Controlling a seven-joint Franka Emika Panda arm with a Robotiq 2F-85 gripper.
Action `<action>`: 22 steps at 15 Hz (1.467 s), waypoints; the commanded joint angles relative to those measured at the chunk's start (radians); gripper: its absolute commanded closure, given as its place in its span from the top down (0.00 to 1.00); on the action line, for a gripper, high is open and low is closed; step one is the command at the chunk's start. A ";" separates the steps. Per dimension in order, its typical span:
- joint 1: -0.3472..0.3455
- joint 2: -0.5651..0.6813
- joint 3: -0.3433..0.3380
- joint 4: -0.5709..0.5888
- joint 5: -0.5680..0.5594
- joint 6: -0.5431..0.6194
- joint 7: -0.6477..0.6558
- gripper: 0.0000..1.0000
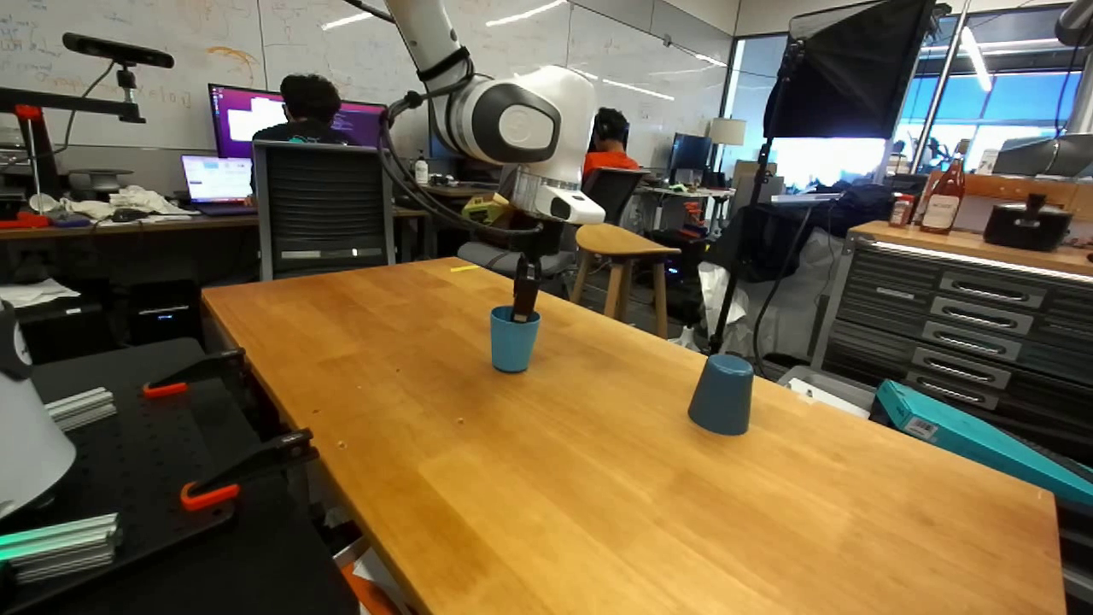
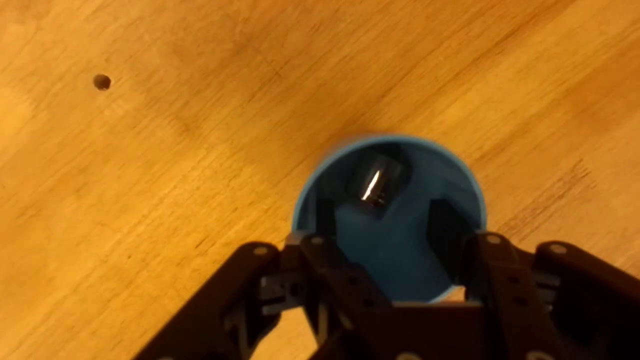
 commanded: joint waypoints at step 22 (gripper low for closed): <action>-0.004 -0.343 -0.003 0.045 -0.325 -0.354 -0.235 1.00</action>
